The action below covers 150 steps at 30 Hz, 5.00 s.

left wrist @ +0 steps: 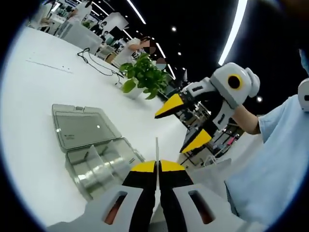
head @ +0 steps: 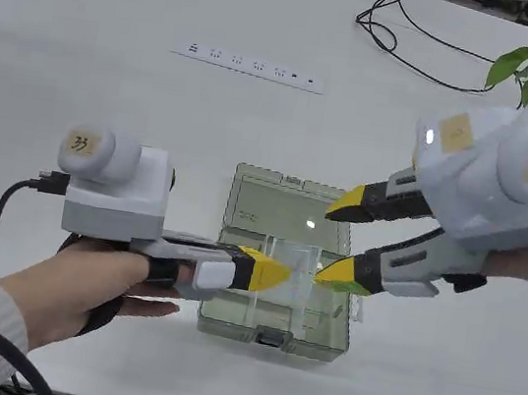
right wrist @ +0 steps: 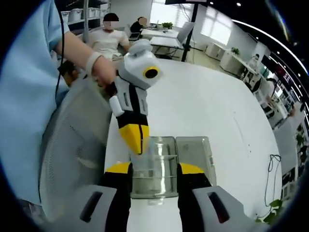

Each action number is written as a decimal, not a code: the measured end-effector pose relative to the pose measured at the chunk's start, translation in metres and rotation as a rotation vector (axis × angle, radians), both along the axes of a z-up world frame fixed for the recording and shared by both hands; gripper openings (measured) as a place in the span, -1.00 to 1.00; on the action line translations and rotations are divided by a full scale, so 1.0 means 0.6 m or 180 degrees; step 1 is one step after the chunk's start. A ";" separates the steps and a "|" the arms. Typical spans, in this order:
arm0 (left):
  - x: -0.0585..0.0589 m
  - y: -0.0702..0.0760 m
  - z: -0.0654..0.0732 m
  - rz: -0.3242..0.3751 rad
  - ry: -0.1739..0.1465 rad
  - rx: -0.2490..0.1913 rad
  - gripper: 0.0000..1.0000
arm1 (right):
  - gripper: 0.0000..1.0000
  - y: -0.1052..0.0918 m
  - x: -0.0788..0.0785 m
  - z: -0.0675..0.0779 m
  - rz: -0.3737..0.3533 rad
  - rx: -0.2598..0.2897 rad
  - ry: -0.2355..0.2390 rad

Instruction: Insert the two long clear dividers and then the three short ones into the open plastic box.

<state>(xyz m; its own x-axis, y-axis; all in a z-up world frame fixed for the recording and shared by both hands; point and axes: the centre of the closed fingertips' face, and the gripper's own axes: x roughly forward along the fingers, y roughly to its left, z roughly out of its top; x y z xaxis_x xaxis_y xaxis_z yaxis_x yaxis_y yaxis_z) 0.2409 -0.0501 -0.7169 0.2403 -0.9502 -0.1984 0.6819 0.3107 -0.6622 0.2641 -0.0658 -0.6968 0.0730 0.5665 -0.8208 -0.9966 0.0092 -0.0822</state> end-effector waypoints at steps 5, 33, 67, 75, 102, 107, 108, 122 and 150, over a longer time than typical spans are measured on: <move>-0.014 -0.002 0.010 -0.0247 -0.0429 0.0117 -1.00 | -0.45 0.010 -0.024 0.012 0.0131 -0.0041 0.0372; -0.052 -0.030 0.018 -0.0677 -0.1197 0.0289 -1.00 | -0.92 0.015 -0.094 -0.022 0.0502 -0.0550 0.1077; -0.023 0.026 -0.053 -0.0223 -0.0951 0.0849 0.26 | -0.96 -0.060 -0.023 -0.078 0.0091 -0.1134 0.0783; -0.011 0.036 -0.058 -0.0048 -0.0957 0.0926 0.61 | -0.96 -0.067 -0.006 -0.103 0.0005 -0.1237 0.0668; 0.000 0.057 -0.066 0.0165 -0.0907 0.0996 0.89 | -0.96 -0.055 0.008 -0.124 0.0027 -0.1252 0.0702; -0.001 0.056 -0.068 0.0150 -0.0889 0.0993 0.86 | -0.96 -0.060 0.011 -0.127 0.0023 -0.1259 0.0699; -0.002 0.056 -0.068 0.0144 -0.0892 0.0996 0.86 | -0.96 -0.061 0.013 -0.127 0.0025 -0.1254 0.0690; -0.002 0.055 -0.070 0.0136 -0.0883 0.0989 0.81 | -0.96 -0.069 0.019 -0.141 0.0058 -0.1312 0.0665; -0.007 0.056 -0.070 0.0117 -0.0860 0.0979 0.76 | -0.96 -0.060 0.008 -0.202 0.0261 -0.1522 0.0555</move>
